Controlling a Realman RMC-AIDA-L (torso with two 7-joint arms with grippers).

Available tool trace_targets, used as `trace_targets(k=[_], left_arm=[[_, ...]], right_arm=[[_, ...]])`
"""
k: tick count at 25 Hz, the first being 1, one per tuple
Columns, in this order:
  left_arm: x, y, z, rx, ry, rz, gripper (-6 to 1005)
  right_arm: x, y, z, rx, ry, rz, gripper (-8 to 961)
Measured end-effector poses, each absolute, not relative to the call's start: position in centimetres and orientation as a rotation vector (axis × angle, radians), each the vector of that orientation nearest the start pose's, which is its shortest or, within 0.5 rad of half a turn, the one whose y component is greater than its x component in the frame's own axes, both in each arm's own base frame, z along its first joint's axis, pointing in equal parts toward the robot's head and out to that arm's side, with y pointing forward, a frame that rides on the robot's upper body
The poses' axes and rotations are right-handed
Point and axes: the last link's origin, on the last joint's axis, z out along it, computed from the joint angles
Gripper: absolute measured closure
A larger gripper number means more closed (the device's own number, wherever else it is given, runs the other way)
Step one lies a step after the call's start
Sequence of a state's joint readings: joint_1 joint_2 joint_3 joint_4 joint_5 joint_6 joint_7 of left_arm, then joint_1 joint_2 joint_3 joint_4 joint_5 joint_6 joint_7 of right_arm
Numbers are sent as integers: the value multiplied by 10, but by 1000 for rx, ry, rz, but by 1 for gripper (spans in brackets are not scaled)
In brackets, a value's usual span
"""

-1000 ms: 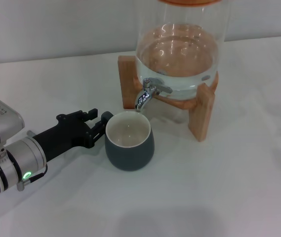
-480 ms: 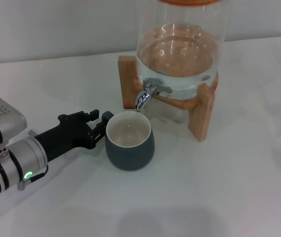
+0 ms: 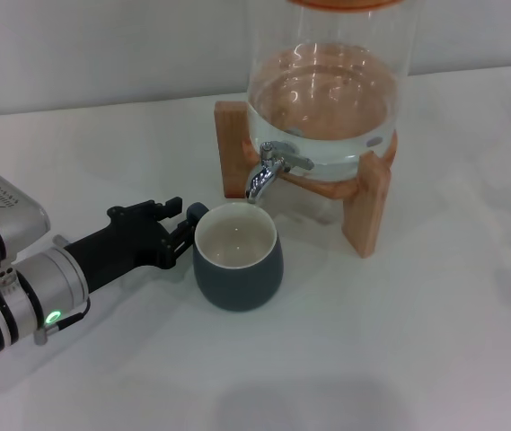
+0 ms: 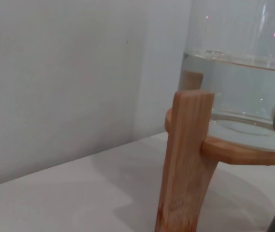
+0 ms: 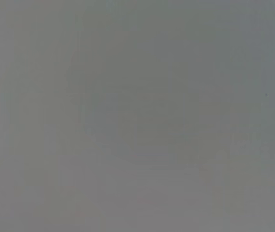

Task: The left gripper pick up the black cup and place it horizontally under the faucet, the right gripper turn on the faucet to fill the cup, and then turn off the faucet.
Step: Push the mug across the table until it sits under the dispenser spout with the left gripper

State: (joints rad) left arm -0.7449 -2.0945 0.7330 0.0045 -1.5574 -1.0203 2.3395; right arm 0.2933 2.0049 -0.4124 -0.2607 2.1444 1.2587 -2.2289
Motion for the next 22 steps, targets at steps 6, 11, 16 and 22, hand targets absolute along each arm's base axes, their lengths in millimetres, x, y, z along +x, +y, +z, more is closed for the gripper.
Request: trace_targets(k=[6, 11, 16, 22], left_arm=[[-253, 355, -103, -2475, -626, -636, 612], [-252, 354, -104, -2480, -626, -634, 611], [-255, 354, -103, -2482, -627, -611, 611], [-258, 355, -104, -2496, -605, -571, 610]], right_arm=[[405, 291, 111, -1289, 801, 981, 145], [405, 291, 111, -1289, 801, 981, 145], [405, 291, 112, -1287, 802, 980, 145], [405, 291, 112, -1287, 802, 980, 145]])
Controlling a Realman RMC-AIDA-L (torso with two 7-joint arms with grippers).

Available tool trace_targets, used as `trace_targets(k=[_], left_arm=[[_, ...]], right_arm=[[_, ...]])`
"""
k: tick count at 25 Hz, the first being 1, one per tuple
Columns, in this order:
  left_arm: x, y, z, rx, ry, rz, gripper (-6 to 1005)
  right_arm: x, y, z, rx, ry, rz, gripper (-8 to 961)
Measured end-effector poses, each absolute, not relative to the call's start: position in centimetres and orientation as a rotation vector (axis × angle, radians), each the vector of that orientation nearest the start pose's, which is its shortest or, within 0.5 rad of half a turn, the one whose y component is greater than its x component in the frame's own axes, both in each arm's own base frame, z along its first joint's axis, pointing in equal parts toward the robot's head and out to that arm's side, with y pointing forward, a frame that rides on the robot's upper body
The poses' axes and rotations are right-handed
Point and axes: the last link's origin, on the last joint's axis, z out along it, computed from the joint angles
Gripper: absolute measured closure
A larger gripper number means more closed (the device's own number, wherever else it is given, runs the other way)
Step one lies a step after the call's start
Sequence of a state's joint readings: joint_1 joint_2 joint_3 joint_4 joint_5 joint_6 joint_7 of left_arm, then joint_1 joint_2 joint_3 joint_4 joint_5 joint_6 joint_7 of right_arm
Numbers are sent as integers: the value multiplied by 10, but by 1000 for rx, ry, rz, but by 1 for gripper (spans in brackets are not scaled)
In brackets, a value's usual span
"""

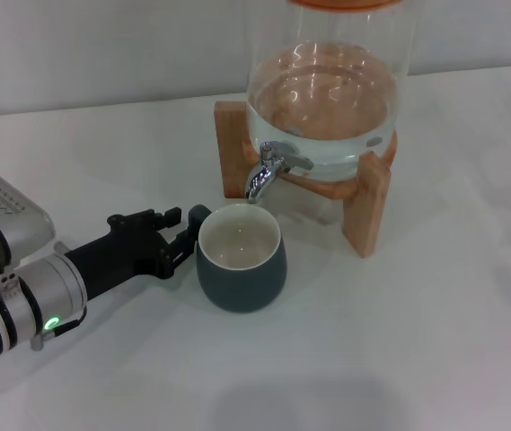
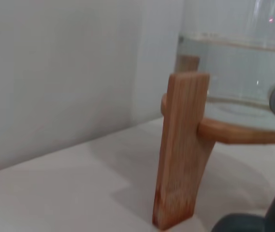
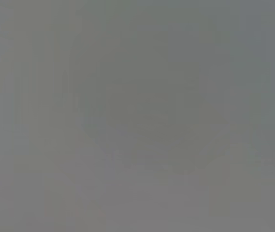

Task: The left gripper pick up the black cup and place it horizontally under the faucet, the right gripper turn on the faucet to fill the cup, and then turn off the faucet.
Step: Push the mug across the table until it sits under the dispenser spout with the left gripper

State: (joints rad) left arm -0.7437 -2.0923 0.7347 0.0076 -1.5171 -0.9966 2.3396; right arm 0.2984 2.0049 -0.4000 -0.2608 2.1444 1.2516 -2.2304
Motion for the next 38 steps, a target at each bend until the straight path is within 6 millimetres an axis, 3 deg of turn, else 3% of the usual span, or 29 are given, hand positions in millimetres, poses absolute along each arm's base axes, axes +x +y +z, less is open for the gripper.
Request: trace_targets(k=[17, 38], left_arm=[[-255, 361, -101, -2509, -538, -540, 608], [-254, 351, -100, -2533, -532, -607, 606]], right_arm=[[405, 292, 111, -1289, 801, 982, 145], [407, 292, 113, -1273, 806, 977, 145]])
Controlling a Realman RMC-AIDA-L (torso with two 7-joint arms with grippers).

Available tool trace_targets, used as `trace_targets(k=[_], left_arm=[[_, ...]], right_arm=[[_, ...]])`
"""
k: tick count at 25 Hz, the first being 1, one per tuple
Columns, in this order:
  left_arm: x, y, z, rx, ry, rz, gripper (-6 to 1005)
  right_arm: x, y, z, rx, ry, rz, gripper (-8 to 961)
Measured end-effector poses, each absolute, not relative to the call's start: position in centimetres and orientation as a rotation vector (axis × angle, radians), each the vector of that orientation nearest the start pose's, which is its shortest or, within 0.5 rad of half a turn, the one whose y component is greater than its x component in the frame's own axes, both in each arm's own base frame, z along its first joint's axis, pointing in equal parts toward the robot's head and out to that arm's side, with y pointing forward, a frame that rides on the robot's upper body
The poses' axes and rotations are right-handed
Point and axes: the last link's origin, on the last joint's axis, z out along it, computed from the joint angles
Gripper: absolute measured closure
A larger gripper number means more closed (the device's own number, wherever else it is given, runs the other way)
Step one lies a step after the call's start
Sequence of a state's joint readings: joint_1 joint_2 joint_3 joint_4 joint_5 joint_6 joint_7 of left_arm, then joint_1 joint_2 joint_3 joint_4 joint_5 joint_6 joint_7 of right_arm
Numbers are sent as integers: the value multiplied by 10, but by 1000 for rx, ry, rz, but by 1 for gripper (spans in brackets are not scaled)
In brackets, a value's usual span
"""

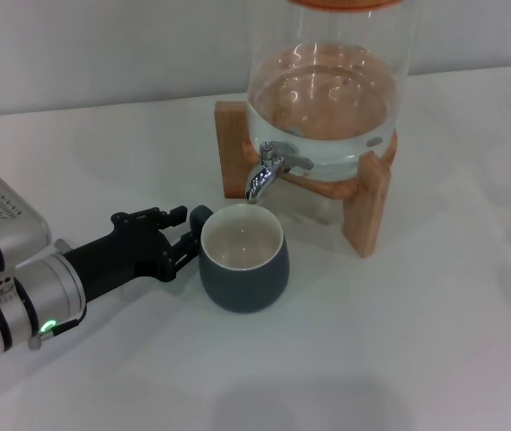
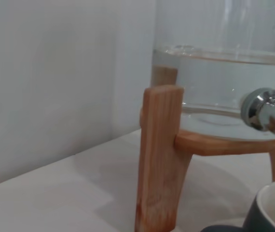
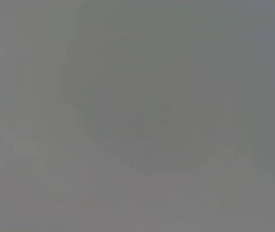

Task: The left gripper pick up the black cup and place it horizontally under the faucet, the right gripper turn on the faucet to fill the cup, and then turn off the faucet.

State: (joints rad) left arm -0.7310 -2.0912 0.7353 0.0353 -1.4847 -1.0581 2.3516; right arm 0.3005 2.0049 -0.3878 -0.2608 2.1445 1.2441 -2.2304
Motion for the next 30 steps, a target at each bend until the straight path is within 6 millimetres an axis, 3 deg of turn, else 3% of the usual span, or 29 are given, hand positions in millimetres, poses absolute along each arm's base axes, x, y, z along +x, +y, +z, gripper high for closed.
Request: trace_targets(k=[18, 24, 30], left_arm=[[-283, 332, -83, -2467, -578, -643, 608], [-281, 322, -81, -2480, -569, -711, 608], [-283, 311, -65, -2443, -546, -828, 609]], right_arm=[[407, 296, 113, -1269, 813, 972, 145], [408, 296, 113, -1265, 824, 962, 145], [409, 296, 112, -1264, 827, 958, 145]])
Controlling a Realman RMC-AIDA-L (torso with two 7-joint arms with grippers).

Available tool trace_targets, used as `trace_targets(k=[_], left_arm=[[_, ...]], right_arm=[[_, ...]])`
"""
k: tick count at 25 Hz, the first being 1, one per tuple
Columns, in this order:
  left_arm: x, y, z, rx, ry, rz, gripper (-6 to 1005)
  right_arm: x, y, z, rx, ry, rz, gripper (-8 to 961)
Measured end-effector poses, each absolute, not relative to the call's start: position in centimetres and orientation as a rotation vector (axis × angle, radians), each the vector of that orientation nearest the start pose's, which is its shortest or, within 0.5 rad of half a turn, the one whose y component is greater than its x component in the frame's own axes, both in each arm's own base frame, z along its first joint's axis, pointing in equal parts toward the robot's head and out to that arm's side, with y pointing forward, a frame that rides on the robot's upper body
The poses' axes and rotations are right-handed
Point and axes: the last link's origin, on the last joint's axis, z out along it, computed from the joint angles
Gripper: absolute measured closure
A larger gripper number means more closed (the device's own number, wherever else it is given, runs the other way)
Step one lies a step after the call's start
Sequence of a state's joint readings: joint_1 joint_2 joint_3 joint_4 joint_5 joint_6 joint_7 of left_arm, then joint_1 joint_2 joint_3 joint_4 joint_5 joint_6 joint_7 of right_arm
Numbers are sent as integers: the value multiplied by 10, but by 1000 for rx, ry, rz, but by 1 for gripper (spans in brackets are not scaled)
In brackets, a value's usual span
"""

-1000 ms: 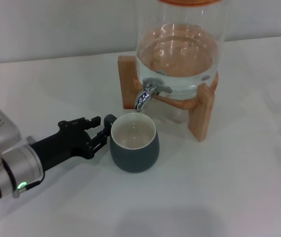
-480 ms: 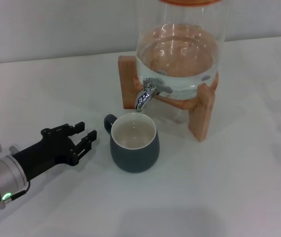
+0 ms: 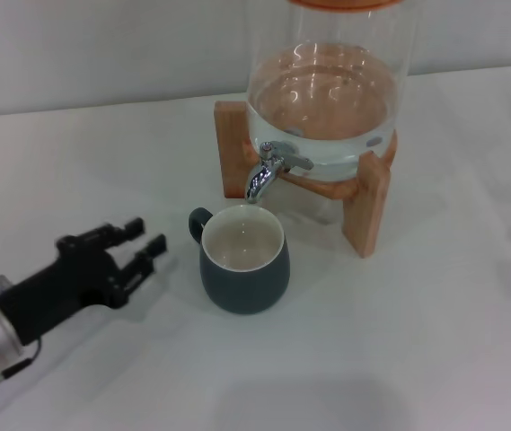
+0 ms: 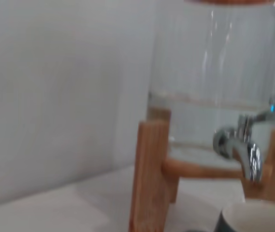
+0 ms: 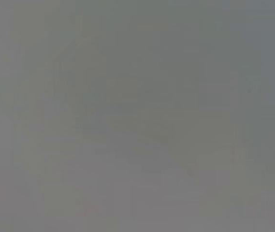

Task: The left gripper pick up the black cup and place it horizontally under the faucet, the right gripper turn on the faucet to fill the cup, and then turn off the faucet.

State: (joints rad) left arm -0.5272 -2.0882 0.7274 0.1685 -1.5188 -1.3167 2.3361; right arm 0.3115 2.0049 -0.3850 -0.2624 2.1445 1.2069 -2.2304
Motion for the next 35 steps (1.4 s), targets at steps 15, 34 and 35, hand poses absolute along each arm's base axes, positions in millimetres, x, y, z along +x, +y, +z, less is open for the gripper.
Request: trace_targets(k=[15, 34, 35], left_arm=[[-296, 332, 12, -2129, -747, -1049, 610], [-319, 346, 42, -1842, -910, -1097, 611], [-320, 347, 42, -1837, -918, -1084, 611]], right_arm=[[406, 298, 107, -1378, 830, 927, 145], [375, 256, 114, -1751, 757, 1100, 145], [372, 254, 112, -1792, 758, 1111, 145]])
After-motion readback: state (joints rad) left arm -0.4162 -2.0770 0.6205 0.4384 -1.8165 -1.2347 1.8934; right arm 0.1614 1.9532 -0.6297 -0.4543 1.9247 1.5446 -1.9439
